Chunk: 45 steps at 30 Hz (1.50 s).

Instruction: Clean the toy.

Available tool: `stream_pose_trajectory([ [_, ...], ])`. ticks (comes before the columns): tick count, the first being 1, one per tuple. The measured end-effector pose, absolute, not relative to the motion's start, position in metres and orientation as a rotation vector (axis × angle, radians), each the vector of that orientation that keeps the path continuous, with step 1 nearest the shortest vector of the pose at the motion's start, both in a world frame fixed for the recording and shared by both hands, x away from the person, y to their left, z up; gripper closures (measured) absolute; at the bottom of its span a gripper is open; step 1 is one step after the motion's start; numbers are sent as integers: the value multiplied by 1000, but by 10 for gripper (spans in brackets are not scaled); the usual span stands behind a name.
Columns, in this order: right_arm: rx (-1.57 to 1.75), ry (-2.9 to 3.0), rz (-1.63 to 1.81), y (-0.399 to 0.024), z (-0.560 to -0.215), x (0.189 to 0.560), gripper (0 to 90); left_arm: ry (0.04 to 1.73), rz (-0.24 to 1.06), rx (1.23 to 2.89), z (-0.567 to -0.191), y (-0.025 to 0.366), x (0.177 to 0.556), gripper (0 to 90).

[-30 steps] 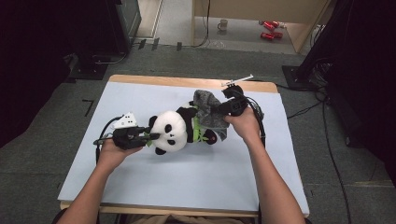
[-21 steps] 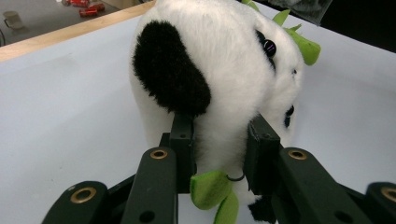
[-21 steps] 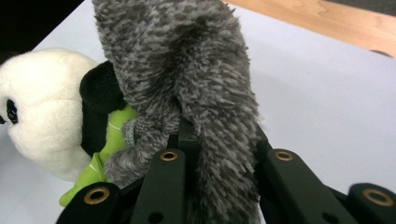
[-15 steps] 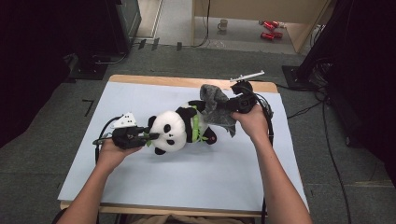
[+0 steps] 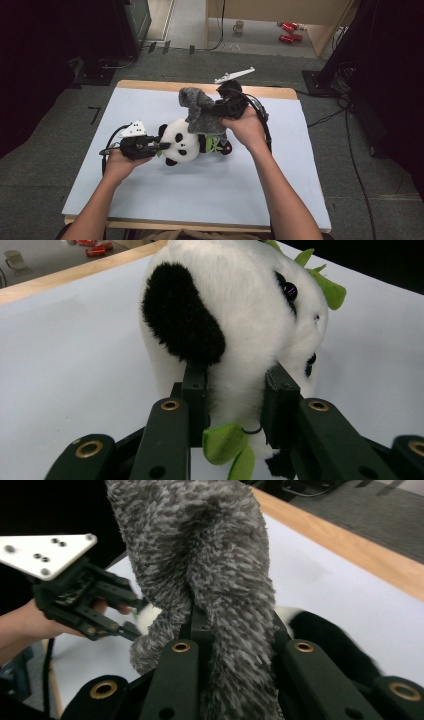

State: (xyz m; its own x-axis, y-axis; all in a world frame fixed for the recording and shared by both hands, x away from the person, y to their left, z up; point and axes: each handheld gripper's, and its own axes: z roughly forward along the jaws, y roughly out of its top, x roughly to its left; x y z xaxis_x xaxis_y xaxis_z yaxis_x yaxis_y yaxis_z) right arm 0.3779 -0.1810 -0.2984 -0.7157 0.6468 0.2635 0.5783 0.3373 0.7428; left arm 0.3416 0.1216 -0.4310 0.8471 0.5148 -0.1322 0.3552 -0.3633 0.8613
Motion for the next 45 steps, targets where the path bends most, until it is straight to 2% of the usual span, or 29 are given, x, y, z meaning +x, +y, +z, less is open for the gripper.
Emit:
stream_pose_trajectory([
  [11,1070,2637,1375,-137,-312,376,768,642,195,1989,-431,122,342,696],
  [17,1114,2679,1311,-129,-329,382,768,640,194,1991,-431,122,342,696],
  [26,1208,2668,1237,-145,-349,396,768,641,191,1995,-431,122,342,696],
  [45,1317,2596,1182,-182,-348,409,768,599,174,2040,-433,125,346,703],
])
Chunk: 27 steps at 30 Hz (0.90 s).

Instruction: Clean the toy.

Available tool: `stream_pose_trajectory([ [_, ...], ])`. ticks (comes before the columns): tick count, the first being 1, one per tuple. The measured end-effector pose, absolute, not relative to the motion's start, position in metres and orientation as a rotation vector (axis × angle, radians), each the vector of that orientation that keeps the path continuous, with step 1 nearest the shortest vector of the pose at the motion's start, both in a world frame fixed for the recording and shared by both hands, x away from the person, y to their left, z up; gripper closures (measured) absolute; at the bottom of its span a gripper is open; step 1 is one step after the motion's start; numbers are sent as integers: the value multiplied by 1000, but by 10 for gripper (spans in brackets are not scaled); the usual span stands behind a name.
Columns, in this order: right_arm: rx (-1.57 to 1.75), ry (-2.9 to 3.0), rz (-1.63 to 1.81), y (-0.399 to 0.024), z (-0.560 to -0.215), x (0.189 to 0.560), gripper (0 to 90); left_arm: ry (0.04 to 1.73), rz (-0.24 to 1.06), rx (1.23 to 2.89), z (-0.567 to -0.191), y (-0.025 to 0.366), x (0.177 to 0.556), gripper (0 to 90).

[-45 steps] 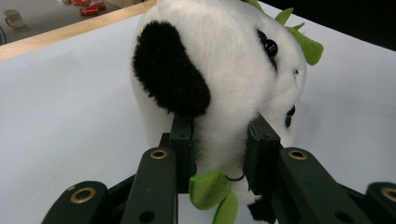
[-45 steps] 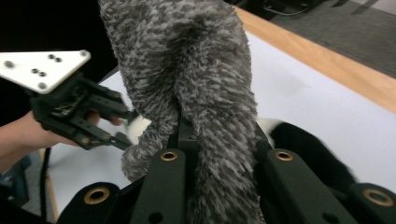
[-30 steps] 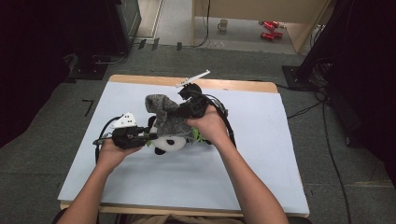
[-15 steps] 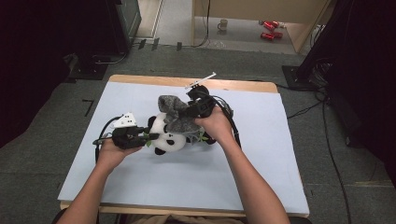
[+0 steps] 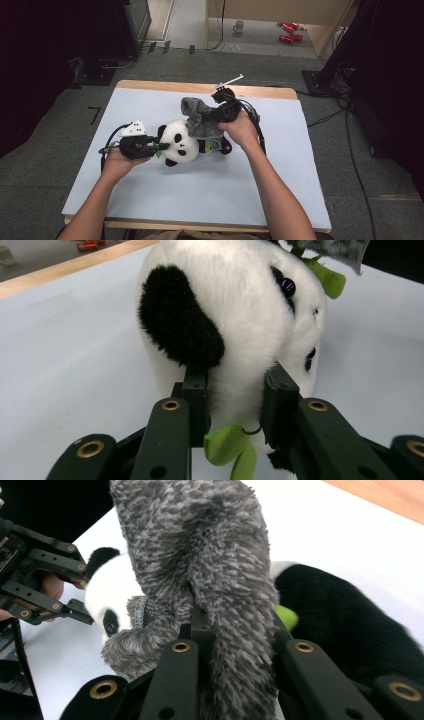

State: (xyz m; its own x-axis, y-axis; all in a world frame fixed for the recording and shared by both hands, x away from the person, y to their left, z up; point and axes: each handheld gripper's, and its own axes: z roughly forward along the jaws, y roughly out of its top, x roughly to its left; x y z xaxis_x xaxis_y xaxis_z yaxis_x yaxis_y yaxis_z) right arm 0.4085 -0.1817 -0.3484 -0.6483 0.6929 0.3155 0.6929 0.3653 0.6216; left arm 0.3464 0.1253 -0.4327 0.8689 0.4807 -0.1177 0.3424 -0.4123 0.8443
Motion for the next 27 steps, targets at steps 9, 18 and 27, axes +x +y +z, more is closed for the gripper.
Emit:
stream_pose_trajectory([
  [9,1386,2535,1125,-209,-345,411,767,524,203,2111,-437,130,352,709],
  [18,1397,2476,1186,-222,-328,406,767,344,376,2152,-435,126,350,745],
  [27,1399,2492,1201,-214,-328,407,767,365,327,2136,-439,129,352,735],
])
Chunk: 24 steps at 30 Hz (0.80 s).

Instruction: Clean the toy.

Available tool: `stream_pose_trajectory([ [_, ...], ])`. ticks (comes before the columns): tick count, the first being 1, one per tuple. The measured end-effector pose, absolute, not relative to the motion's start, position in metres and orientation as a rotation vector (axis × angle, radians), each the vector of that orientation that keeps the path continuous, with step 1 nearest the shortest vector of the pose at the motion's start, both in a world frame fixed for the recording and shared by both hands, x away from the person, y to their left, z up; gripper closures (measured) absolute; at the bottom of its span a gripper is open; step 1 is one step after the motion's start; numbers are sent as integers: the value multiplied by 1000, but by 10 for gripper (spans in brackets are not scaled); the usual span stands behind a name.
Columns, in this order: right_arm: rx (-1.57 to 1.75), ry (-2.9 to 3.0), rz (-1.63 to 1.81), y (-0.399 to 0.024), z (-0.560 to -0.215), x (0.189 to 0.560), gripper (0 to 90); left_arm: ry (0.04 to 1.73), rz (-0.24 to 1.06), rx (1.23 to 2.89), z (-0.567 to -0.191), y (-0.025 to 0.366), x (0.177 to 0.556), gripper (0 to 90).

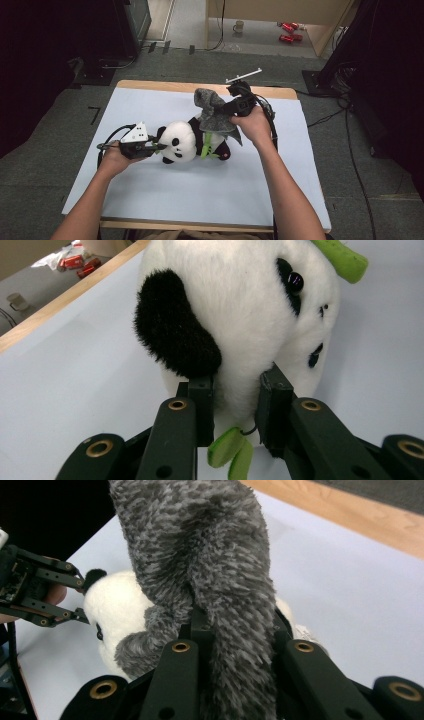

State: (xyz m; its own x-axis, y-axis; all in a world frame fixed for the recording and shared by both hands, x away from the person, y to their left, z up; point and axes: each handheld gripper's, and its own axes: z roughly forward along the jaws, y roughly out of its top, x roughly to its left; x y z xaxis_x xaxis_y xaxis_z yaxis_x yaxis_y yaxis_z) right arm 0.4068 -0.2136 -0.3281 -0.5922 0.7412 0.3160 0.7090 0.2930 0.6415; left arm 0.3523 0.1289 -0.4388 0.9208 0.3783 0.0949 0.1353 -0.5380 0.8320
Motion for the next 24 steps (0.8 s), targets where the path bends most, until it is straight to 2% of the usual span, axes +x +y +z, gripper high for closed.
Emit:
stream_pose_trajectory([
  [10,1437,2530,1175,-208,-348,409,768,480,212,2113,-440,133,356,643],
  [18,1434,2529,1169,-210,-348,407,768,554,148,2107,-436,136,356,460],
  [24,1430,2530,1165,-210,-348,407,767,620,2,2012,-430,144,358,363],
])
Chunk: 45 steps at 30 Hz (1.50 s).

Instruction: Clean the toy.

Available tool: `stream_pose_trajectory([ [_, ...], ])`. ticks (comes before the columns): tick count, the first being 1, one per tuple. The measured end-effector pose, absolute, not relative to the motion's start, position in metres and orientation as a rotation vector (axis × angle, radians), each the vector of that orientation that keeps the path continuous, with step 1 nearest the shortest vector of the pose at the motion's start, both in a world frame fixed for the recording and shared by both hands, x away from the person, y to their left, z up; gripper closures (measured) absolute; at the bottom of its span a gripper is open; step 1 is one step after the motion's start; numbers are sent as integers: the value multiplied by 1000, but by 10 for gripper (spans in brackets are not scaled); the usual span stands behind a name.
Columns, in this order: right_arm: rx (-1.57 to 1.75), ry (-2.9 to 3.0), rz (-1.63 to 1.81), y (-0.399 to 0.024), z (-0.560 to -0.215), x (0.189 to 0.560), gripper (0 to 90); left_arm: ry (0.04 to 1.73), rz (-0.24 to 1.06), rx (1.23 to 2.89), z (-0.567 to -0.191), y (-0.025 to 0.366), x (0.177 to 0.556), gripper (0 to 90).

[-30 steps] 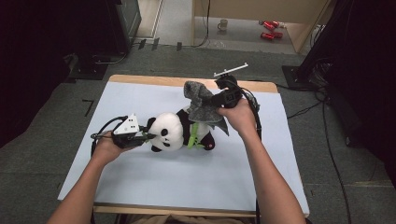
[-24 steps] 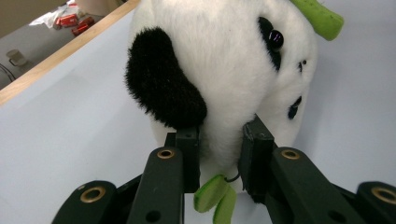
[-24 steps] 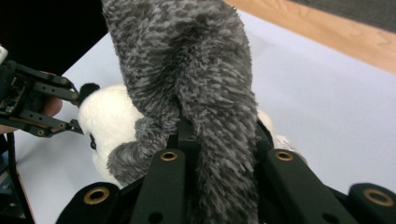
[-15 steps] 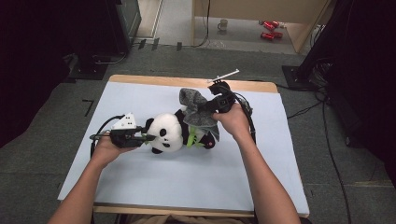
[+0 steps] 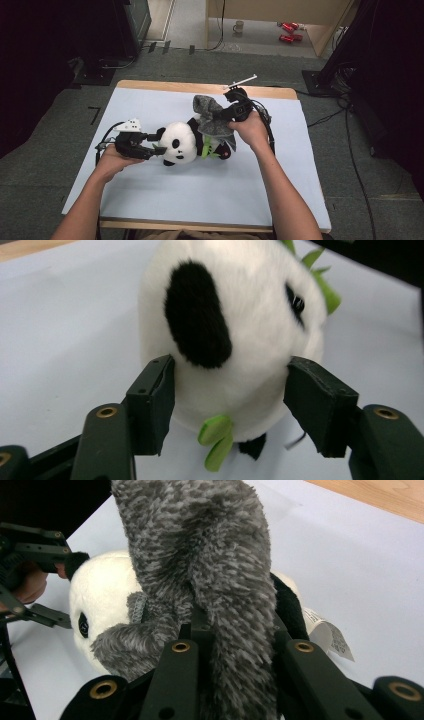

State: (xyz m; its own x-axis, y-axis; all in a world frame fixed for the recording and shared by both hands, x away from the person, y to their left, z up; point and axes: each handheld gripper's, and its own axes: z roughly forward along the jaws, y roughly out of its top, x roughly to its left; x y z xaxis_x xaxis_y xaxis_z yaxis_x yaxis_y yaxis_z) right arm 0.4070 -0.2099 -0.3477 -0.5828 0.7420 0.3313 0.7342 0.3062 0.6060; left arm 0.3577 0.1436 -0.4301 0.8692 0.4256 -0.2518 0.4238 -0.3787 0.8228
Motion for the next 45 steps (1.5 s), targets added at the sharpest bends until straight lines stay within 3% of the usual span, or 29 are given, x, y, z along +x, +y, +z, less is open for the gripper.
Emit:
stream_pose_trajectory([
  [4,1425,2530,1166,-209,-348,406,767,654,-43,1913,-423,150,356,329],
  [9,1412,2533,1158,-207,-347,404,768,710,-87,1921,-428,143,357,233],
  [19,1372,2546,1171,-212,-347,389,767,794,-132,1899,-437,127,368,194],
  [23,1379,2546,1175,-214,-347,386,766,791,-138,1917,-437,126,368,319],
  [28,1377,2537,1221,-212,-342,386,766,757,-66,1970,-434,125,363,526],
  [32,1351,2521,1270,-210,-329,384,766,711,-4,1975,-428,121,359,643],
  [36,1324,2505,1298,-208,-316,381,765,665,66,1946,-415,117,357,694],
  [42,1303,2474,1352,-210,-302,379,766,524,282,1914,-407,109,349,720],
  [45,1293,2453,1388,-211,-296,378,766,435,306,1929,-412,107,347,719],
])
